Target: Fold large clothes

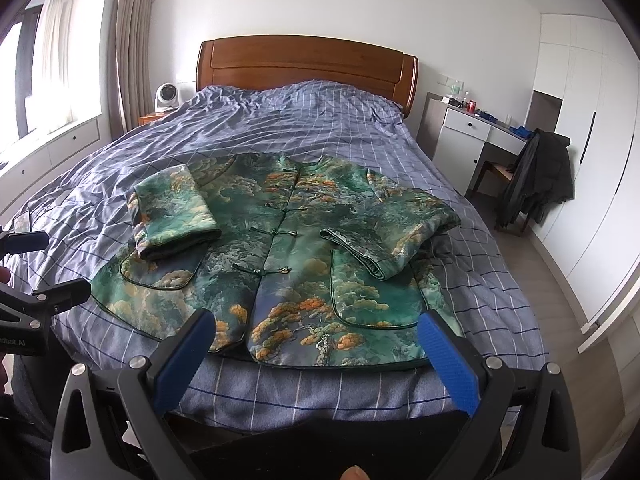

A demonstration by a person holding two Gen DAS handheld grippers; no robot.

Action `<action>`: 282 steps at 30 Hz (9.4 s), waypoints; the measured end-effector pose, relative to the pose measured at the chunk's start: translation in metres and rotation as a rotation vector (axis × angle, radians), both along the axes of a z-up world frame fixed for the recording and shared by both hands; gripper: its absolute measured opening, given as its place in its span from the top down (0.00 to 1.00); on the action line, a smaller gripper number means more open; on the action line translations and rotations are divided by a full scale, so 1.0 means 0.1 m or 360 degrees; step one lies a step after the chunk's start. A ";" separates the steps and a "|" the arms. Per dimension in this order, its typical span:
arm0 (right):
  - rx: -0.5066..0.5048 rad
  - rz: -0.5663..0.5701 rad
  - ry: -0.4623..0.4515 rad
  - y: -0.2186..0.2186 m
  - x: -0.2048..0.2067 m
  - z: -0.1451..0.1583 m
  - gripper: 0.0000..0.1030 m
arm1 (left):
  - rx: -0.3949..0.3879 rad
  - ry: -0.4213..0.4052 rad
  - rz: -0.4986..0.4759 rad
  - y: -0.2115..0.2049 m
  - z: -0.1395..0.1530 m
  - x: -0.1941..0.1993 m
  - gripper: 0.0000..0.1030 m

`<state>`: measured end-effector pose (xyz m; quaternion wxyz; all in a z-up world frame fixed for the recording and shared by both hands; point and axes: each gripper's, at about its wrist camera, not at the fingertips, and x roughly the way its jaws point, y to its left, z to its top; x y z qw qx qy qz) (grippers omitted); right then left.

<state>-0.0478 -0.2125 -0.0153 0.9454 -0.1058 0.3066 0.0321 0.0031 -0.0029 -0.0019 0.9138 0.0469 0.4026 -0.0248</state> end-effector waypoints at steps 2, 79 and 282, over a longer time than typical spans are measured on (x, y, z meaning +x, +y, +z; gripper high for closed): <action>0.0005 -0.0006 -0.0001 -0.01 0.00 0.02 0.00 | 0.0003 -0.0006 0.0008 0.00 0.01 0.00 0.01; 0.0166 -0.0229 -0.0005 -1.94 2.19 -0.04 0.88 | 0.0074 0.0069 0.0275 0.32 -0.24 0.16 0.01; 0.0080 -0.0378 -0.0042 -0.82 0.75 -0.45 0.17 | -0.0097 -0.0167 0.0318 0.66 -0.21 0.54 0.01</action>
